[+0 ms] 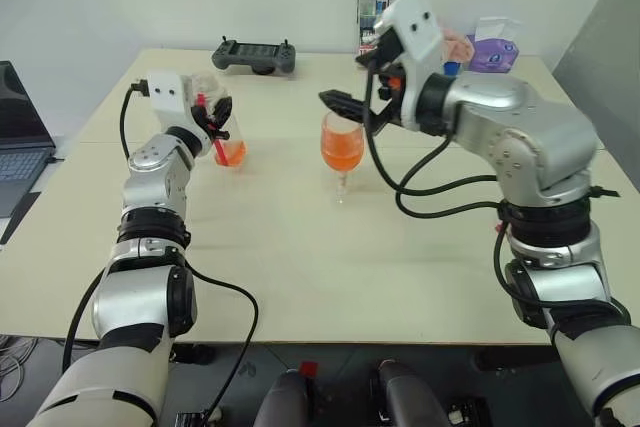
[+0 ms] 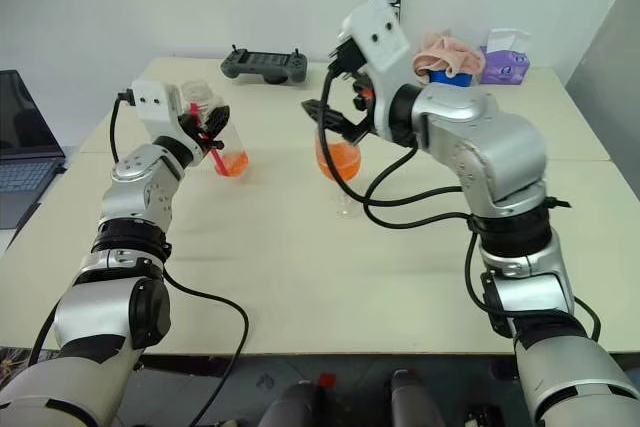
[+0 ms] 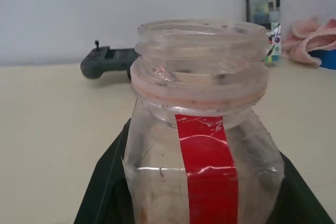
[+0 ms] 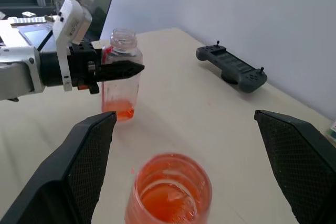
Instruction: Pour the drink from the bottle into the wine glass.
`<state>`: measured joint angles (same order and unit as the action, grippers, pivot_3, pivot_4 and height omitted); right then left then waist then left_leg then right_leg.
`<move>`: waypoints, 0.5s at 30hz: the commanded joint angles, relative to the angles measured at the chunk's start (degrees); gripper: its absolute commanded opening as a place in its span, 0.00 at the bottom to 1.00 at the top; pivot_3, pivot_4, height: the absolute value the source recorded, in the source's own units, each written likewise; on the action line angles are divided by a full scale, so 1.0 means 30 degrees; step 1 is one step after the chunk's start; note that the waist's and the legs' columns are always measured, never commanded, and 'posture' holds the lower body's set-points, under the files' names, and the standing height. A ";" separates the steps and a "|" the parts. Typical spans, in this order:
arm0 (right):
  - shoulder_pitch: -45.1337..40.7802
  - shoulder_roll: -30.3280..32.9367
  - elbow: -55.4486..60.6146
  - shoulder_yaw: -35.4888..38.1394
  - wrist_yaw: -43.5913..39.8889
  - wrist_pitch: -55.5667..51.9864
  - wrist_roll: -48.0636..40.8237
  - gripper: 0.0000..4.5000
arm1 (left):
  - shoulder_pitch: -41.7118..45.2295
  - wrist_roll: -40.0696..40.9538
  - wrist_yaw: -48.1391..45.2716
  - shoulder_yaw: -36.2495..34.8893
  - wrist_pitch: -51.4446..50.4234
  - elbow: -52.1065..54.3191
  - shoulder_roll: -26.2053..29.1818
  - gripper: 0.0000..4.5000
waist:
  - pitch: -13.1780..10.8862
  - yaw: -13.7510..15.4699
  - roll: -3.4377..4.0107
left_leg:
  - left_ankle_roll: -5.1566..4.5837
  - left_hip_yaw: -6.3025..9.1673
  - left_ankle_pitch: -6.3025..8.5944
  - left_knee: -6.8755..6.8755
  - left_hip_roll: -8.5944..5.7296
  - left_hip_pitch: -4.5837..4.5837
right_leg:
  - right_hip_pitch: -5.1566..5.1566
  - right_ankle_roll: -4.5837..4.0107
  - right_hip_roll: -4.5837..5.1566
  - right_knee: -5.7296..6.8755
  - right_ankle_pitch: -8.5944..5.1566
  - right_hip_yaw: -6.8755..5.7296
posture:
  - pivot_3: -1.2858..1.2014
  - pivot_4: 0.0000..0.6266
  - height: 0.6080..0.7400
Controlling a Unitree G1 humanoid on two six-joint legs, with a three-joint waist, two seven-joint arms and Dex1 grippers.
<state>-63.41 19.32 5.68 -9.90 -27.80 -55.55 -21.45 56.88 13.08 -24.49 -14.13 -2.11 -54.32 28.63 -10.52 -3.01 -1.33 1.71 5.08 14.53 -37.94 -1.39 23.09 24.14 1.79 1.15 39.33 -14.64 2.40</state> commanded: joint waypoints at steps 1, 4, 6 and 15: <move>-0.0532 -0.0420 -0.0651 -0.0465 -0.0484 0.1261 0.0575 1.00 | 0.0724 0.0203 0.0045 -0.0426 0.0503 -0.0370 -0.0047 0.39 | 0.0000 0.0043 0.0000 | 0.0001 -0.0004 -0.0001 -0.0002 -0.0006 0.0000 | -0.0001 0.0000 0.0004 0.0002 0.0000 0.0004 | 0.52 0.24 1.00; -0.0524 -0.0575 -0.0890 -0.0813 -0.0858 0.1654 0.0903 1.00 | 0.0785 -0.0212 0.0093 -0.0181 0.1031 -0.1247 -0.0128 0.39 | 0.0000 0.0084 0.0000 | 0.0002 -0.0005 -0.0001 -0.0004 -0.0013 0.0001 | 0.0001 0.0000 0.0007 0.0001 0.0000 0.0004 | 0.52 0.24 1.00; -0.0458 -0.0642 -0.0820 -0.0947 -0.1087 0.1776 0.1058 1.00 | 0.0639 -0.0829 0.0109 0.0319 0.1686 -0.1682 -0.0185 0.39 | 0.0000 0.0084 0.0000 | 0.0002 -0.0007 -0.0001 -0.0002 -0.0013 0.0002 | 0.0002 -0.0001 0.0008 -0.0003 0.0000 0.0005 | 0.52 0.24 1.00; 0.0061 -0.0556 0.0312 -0.0953 -0.1972 0.1452 0.0975 1.00 | -0.0291 -0.0981 0.0492 0.0141 0.2319 -0.1714 -0.0452 0.39 | 0.0002 0.0077 -0.0001 | 0.0002 -0.0007 0.0000 0.0001 -0.0005 -0.0009 | 0.0004 -0.0001 0.0007 0.0015 0.0000 0.0010 | 0.52 0.24 1.00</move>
<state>-62.86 17.45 4.06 -13.17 -32.89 -51.64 -18.18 56.53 10.44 -24.02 -13.55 4.43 -60.69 27.31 -10.51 -2.78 -1.34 1.72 5.06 14.53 -37.93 -1.41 23.06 24.15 1.78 1.17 39.37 -14.64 2.43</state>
